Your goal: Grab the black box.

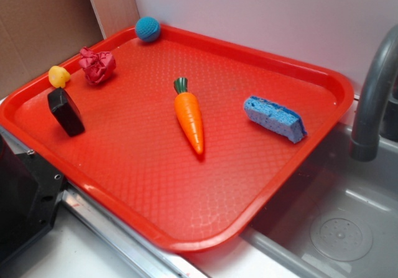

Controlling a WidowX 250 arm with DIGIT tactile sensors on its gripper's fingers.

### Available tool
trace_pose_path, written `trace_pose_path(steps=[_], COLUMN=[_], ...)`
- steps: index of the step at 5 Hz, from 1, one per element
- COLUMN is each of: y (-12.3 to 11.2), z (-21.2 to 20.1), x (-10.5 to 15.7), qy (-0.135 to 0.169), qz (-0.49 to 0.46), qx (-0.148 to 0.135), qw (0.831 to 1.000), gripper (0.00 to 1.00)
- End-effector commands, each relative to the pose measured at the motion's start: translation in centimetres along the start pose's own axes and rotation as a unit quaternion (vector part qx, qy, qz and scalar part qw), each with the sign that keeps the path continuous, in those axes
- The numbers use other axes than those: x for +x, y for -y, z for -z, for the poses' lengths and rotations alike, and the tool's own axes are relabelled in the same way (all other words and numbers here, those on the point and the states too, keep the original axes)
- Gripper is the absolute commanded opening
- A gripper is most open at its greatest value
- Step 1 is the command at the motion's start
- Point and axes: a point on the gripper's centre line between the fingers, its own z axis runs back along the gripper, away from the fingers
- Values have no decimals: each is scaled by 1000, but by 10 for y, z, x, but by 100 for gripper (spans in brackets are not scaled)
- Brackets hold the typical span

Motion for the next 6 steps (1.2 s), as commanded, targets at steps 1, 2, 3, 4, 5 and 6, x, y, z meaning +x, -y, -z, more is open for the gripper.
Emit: trace_pose_path(steps=[1, 2, 3, 4, 5, 6], y=[0, -22, -42, -52, -65, -79], z=[0, 49, 79, 110, 128, 140], x=[0, 13, 11, 9, 1, -5], qy=[0, -30, -13, 23, -5, 3], qz=[0, -102, -222, -297, -325, -316], qx=[0, -16, 34, 87, 104, 97], qw=[1000, 994, 974, 951, 940, 944], gripper=[100, 100, 100, 100, 100, 100])
